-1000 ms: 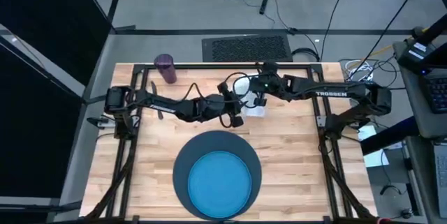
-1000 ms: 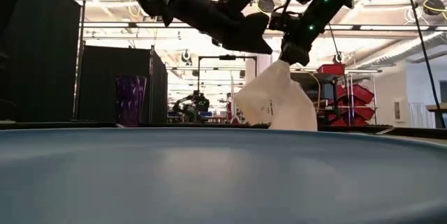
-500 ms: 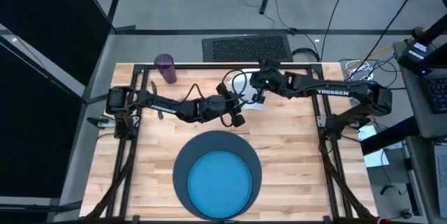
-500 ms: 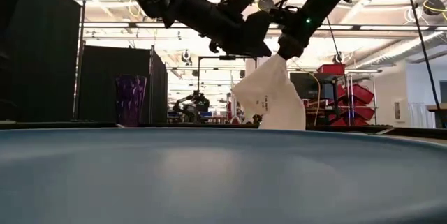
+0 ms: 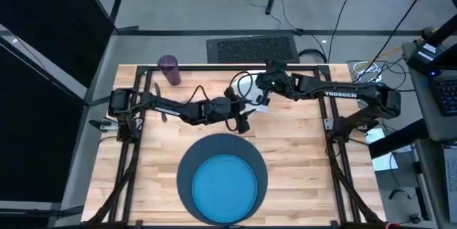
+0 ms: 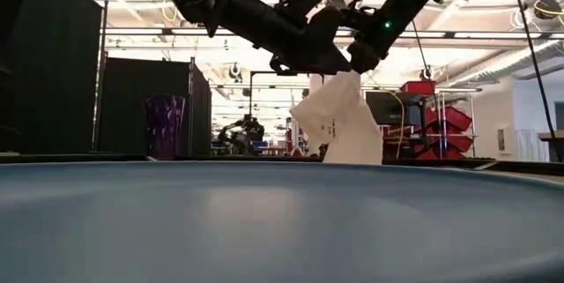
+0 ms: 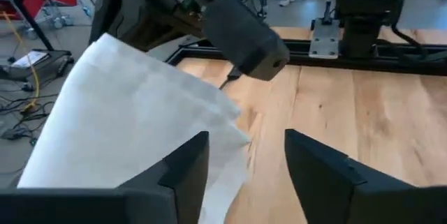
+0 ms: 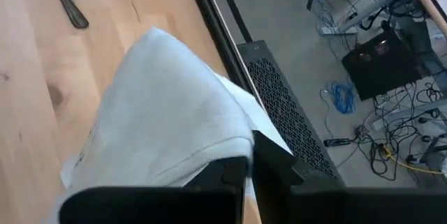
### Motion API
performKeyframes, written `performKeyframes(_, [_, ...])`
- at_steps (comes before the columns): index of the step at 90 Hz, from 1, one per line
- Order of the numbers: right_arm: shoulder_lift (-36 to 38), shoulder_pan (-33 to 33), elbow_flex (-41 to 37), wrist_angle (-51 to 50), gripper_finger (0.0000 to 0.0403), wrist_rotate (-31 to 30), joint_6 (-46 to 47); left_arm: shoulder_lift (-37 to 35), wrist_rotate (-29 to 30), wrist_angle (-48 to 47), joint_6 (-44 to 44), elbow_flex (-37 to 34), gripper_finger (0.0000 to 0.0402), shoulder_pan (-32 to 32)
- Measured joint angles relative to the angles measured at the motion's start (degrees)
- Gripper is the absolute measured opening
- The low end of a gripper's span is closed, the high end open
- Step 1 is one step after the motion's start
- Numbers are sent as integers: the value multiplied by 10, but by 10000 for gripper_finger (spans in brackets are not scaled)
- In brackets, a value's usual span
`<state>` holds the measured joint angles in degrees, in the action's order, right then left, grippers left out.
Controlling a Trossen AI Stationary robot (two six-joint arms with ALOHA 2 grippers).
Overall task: Set table place
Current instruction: Fold the white napkin
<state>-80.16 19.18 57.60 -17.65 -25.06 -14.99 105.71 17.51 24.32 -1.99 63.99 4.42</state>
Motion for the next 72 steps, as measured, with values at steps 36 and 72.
performKeyframes(36, [0, -1, 0, 91, 0, 29, 55, 0, 33, 5, 1, 0, 202, 7])
performKeyframes(72, [0, -17, 0, 102, 0, 28, 75, 0, 74, 13, 45, 0, 202, 8])
